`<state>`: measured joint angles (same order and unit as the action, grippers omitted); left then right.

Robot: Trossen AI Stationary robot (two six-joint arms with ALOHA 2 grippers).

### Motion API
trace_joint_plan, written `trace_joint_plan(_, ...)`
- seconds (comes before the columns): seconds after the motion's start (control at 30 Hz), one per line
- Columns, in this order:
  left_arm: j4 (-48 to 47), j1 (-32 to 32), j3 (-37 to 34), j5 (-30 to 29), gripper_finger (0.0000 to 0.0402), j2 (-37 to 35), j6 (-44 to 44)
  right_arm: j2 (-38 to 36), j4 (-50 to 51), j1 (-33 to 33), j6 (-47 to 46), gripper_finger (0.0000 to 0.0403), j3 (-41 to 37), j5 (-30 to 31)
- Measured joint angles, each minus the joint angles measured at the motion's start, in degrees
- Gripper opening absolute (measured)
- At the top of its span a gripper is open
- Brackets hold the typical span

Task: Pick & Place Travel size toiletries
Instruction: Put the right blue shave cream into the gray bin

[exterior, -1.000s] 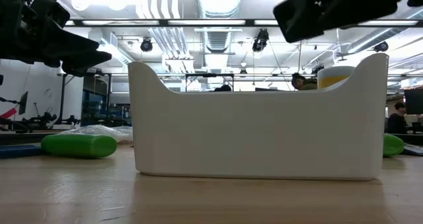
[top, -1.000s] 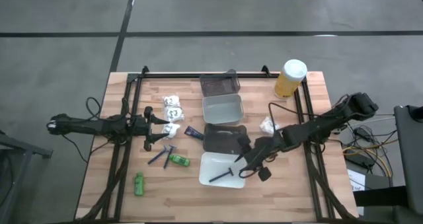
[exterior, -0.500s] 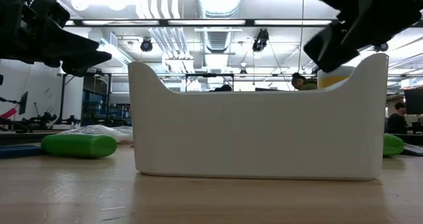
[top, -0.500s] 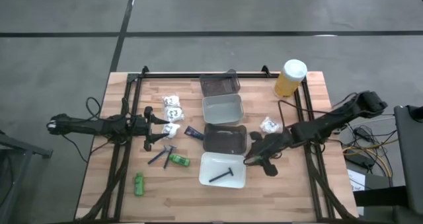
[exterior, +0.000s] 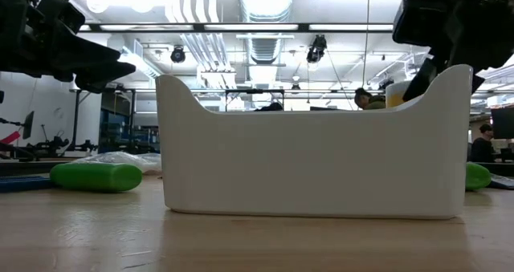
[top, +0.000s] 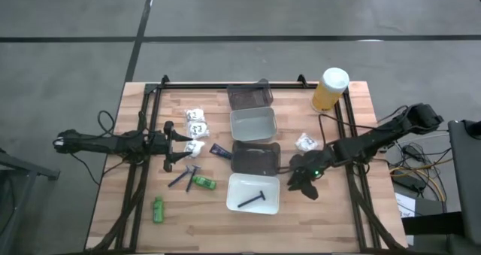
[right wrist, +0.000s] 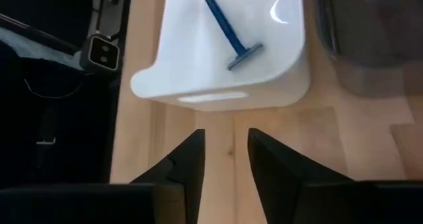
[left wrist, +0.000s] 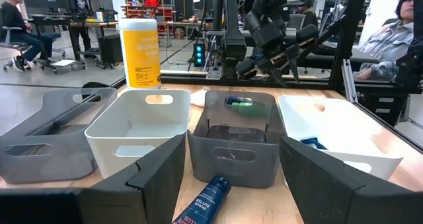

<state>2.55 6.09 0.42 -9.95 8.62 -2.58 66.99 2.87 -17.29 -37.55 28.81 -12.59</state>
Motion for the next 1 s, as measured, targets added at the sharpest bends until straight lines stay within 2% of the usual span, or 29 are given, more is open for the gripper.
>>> trace_joint_plan(0.17, 0.0, 0.01, 0.01, 0.01, 0.025, 0.01, 0.01, -3.73, 2.61, 1.64, -1.0, 0.0094, -1.53, -0.13)
trace_joint_plan(0.3, 0.0, 0.01, 0.01, 0.0, 0.025, 0.01, 0.0, -7.51, 9.96, 3.45, -5.48, 0.0086, -1.61, -0.12)
trace_joint_plan(0.43, 0.0, -0.01, 0.01, -0.01, 0.025, 0.01, 0.01, -11.16, 16.39, 5.15, -6.01, 0.0085, -1.63, -0.12)
trace_joint_plan(0.77, 0.0, -0.01, 0.01, 0.0, 0.025, 0.01, 0.01, -13.7, 24.93, 11.65, -8.54, 0.0128, -1.63, -0.21)
trace_joint_plan(0.9, 0.0, 0.01, -0.01, 0.0, 0.025, 0.01, -0.01, -13.58, 27.69, 15.74, -7.36, 0.0148, -1.63, -3.43)
trace_joint_plan(1.0, 0.0, -0.01, 0.0, 0.0, 0.025, 0.01, 0.01, -12.93, 30.85, 18.34, -6.54, 0.016, -1.0, -3.63)
